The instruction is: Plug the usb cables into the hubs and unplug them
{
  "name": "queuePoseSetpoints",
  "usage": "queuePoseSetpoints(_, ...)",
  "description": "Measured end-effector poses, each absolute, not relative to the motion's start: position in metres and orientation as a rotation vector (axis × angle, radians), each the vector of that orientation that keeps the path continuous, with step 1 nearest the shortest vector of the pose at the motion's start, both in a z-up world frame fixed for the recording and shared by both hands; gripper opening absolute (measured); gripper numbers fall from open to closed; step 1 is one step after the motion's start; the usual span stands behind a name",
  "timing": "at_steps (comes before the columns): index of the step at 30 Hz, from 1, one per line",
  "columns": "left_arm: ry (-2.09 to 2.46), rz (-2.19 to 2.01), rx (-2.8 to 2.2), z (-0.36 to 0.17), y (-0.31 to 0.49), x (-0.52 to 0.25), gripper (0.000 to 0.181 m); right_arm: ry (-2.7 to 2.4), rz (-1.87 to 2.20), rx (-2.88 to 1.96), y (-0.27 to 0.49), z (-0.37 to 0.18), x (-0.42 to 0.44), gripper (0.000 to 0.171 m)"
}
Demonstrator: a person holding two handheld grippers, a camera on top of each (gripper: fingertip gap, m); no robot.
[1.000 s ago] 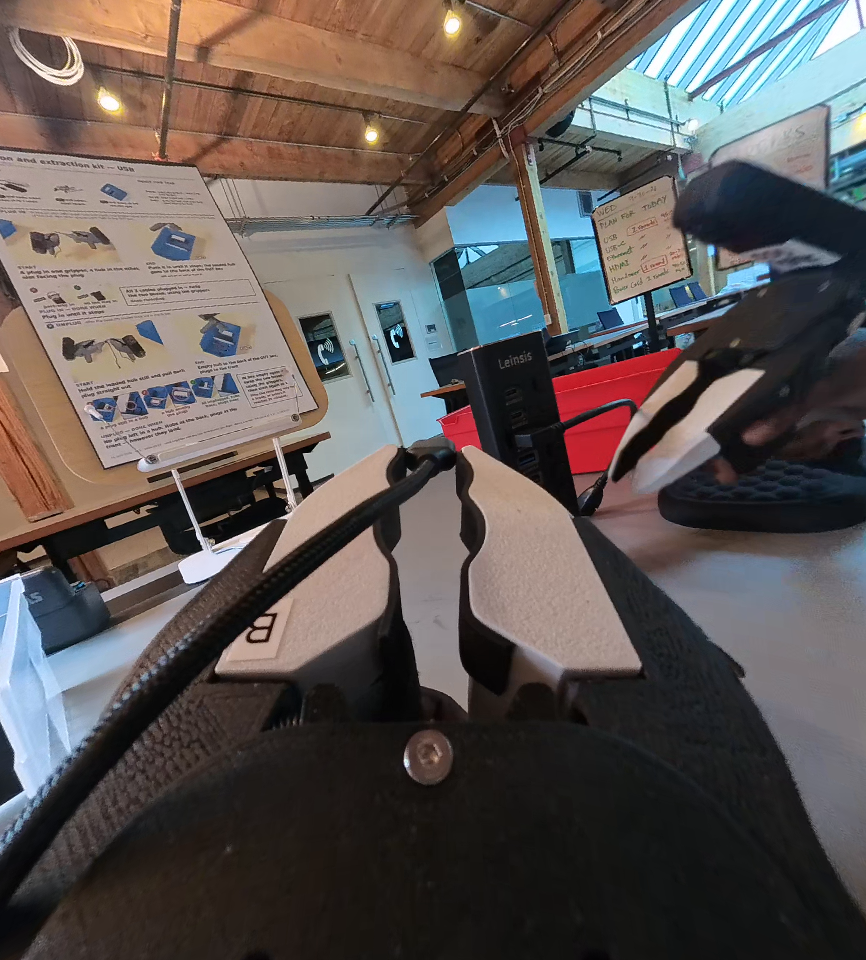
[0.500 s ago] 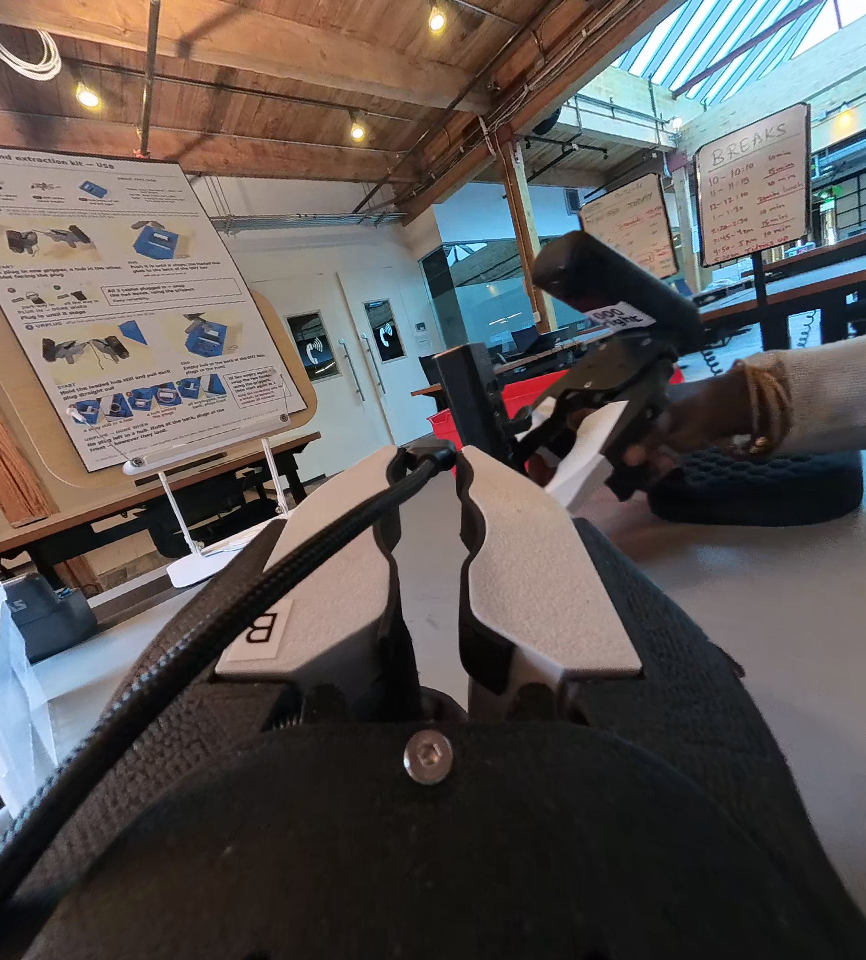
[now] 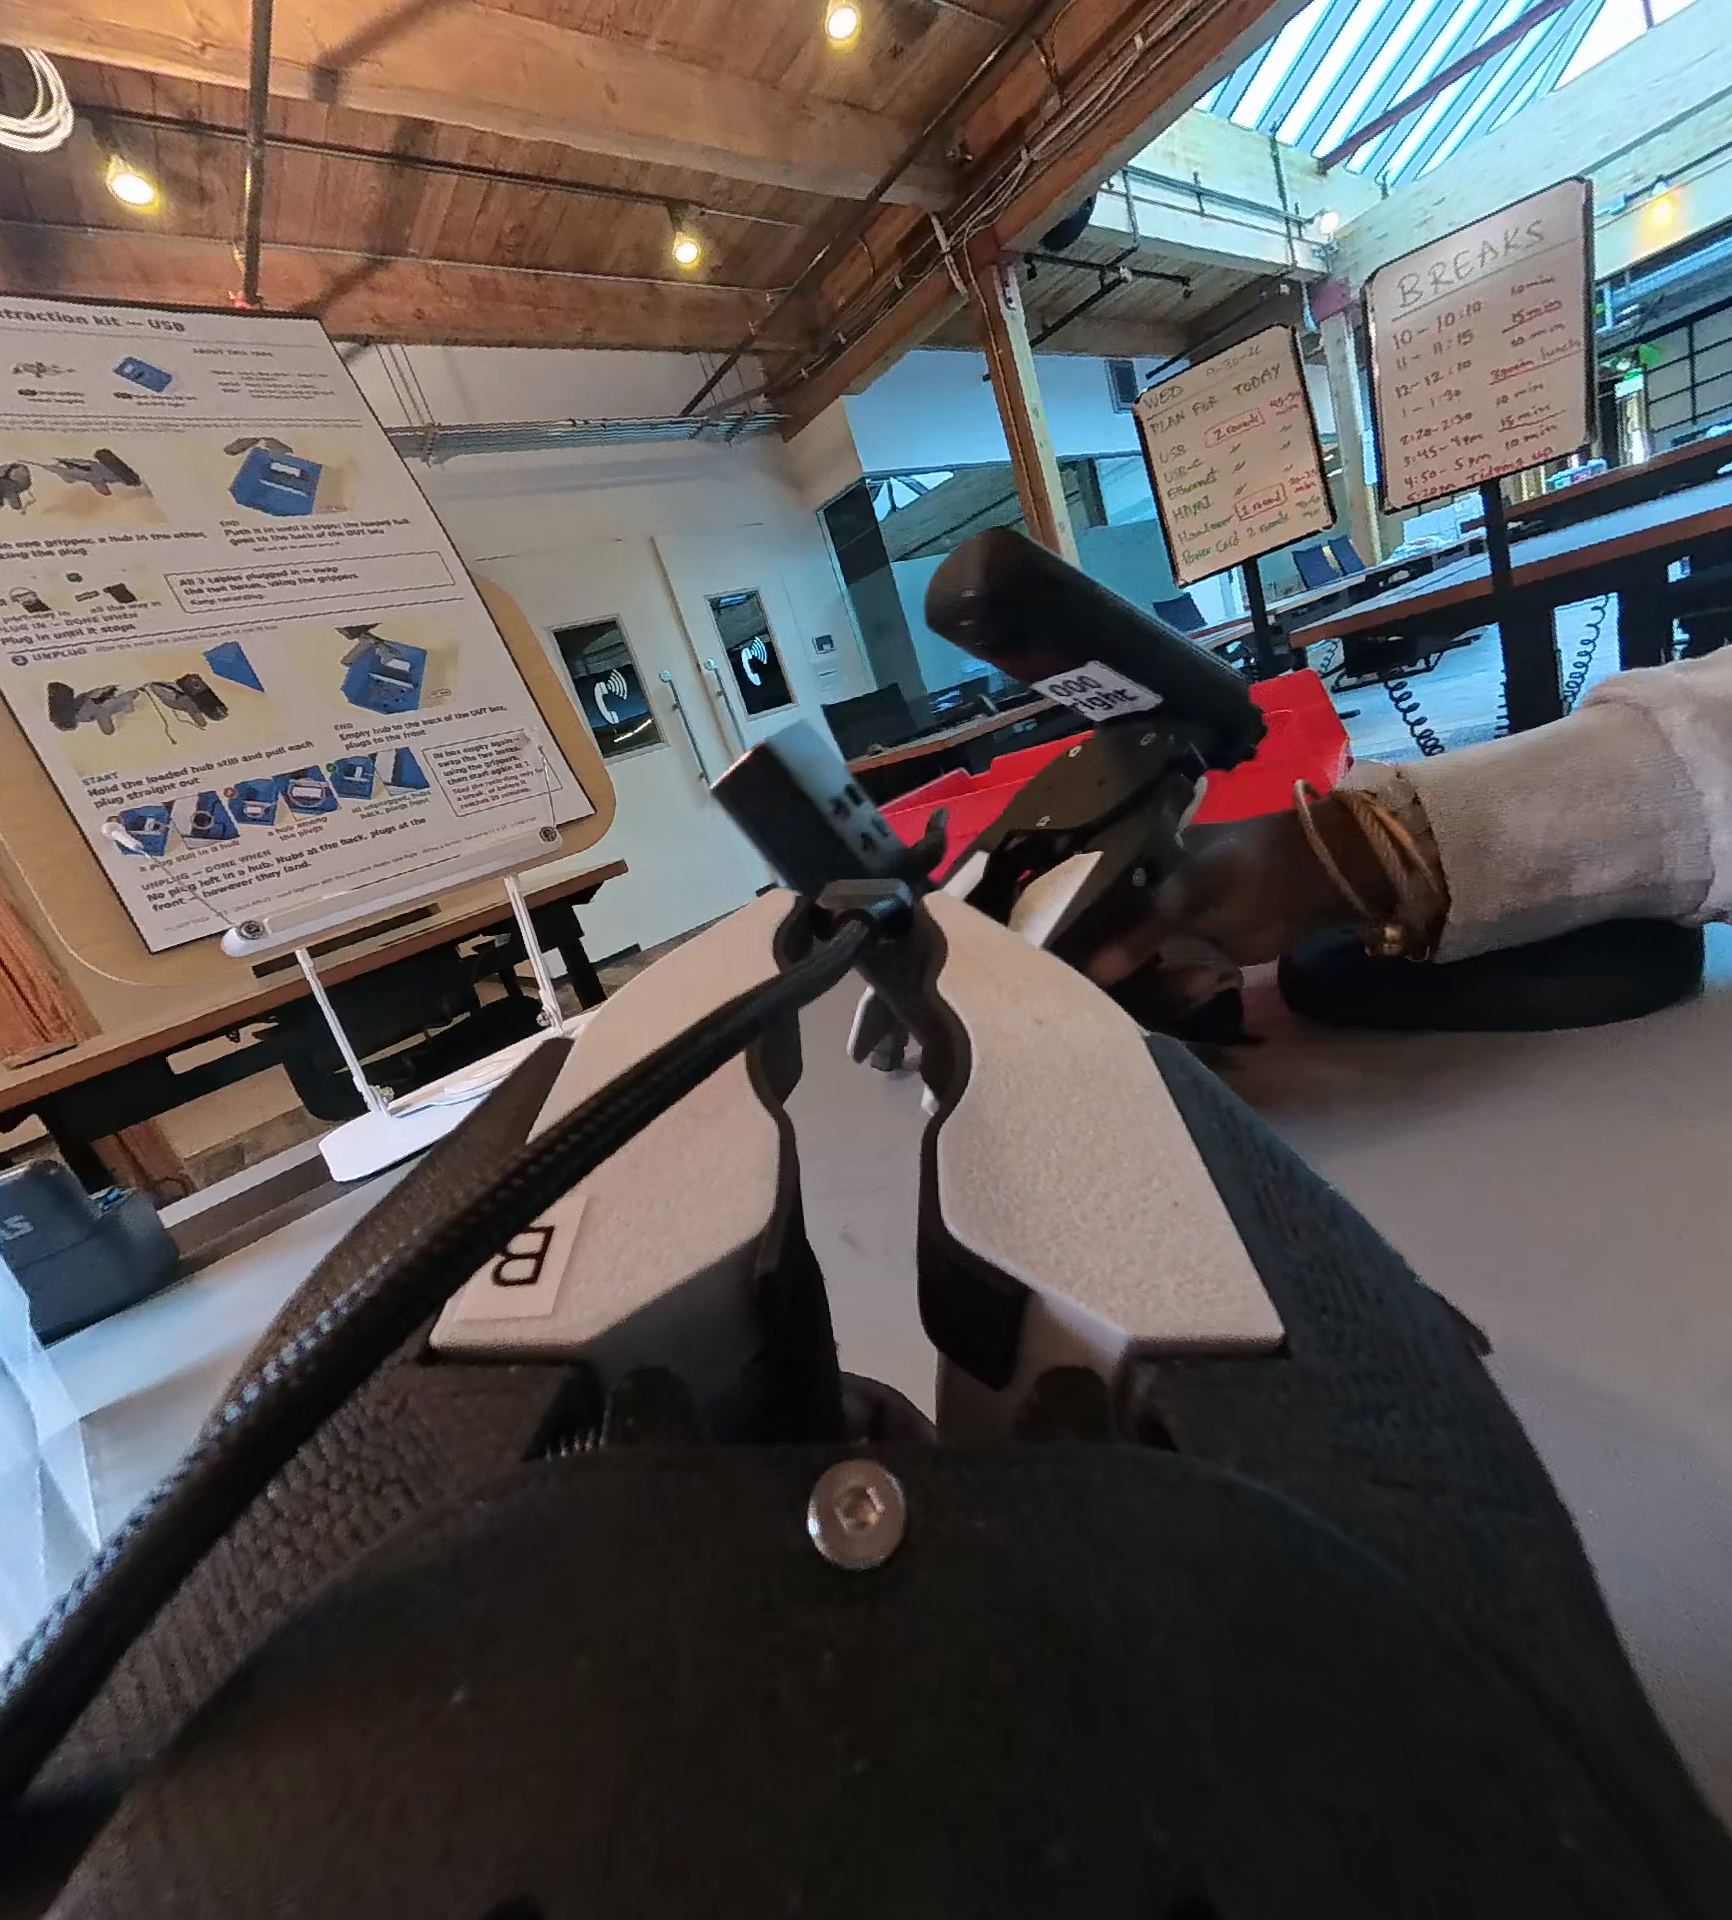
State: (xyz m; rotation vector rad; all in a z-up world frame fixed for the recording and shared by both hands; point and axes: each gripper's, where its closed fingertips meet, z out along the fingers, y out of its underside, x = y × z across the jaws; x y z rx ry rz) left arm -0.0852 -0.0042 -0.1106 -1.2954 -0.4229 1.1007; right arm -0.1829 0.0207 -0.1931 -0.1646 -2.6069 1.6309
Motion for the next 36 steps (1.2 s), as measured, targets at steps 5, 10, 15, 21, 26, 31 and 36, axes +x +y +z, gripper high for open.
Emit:
queuePoseSetpoints(5,-0.436,1.091,-1.289,-0.110,-0.006,-0.086,0.018,-2.580,1.788,-0.659,0.015,-0.184,-0.181,0.061)
queuePoseSetpoints(10,-0.439,1.088,-1.296,-0.112,-0.006,-0.087,0.018,-2.533,2.059,-0.880,0.011,-0.168,-0.160,0.059)
queuePoseSetpoints(15,-0.401,1.031,-1.299,-0.112,0.002,-0.082,0.018,-2.308,2.504,-1.238,0.011,-0.136,-0.150,0.059)
queuePoseSetpoints(21,-0.385,0.909,-1.407,-0.126,0.038,-0.079,0.018,-2.103,2.393,-1.172,0.003,-0.135,-0.154,0.060)
queuePoseSetpoints(26,-0.454,0.921,-1.481,-0.135,0.035,-0.088,0.017,-2.051,2.472,-1.217,0.005,-0.125,-0.150,0.059)
queuePoseSetpoints(31,-0.510,1.045,-1.531,-0.141,0.024,-0.098,0.018,-2.080,2.536,-1.191,0.008,-0.122,-0.135,0.050)
queuePoseSetpoints(36,-0.505,1.002,-1.553,-0.144,0.028,-0.096,0.017,-2.152,2.405,-1.063,0.012,-0.127,-0.134,0.036)
